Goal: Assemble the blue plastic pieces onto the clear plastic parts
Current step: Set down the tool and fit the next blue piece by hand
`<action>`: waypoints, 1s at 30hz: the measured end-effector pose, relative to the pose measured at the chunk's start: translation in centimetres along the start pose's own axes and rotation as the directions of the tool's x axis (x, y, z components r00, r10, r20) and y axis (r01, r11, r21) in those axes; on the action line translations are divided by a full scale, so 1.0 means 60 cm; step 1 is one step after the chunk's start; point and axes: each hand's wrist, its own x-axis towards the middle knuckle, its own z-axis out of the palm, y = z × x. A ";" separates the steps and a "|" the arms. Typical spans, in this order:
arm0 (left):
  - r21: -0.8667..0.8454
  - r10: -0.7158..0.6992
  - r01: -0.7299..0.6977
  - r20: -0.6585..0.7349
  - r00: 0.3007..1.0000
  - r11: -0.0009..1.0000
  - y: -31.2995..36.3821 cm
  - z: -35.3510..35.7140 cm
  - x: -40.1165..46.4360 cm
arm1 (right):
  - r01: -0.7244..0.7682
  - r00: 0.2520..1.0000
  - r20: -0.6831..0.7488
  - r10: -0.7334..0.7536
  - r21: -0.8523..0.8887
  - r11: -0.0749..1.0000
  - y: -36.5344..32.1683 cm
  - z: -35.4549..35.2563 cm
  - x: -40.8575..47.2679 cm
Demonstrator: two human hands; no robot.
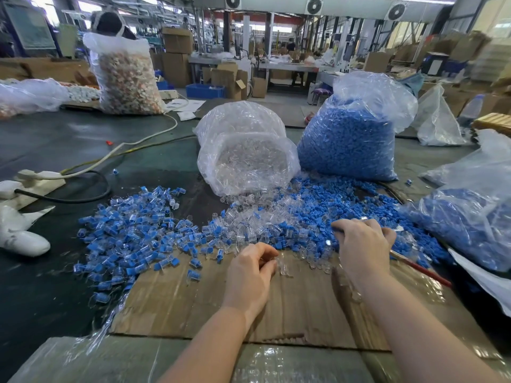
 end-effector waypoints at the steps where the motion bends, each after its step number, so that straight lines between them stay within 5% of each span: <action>1: -0.003 -0.001 0.001 -0.004 1.000 1.000 -0.001 0.000 0.001 | 0.033 0.999 -0.037 -0.031 0.059 0.998 -0.006 -0.003 -0.005; 5: -0.016 -0.008 0.008 -0.010 1.000 1.000 -0.002 0.000 0.000 | 0.181 0.983 -0.065 -0.169 0.316 0.931 -0.046 -0.006 -0.045; 10: -0.063 -0.034 0.031 -0.032 0.999 0.998 -0.002 -0.001 0.000 | 0.117 0.993 -0.024 -0.118 0.447 0.887 -0.070 0.008 -0.089; 30: -0.049 -0.009 0.010 0.019 1.000 0.999 -0.003 -0.003 -0.002 | 0.128 0.992 -0.042 -0.122 0.417 0.900 -0.072 0.021 -0.117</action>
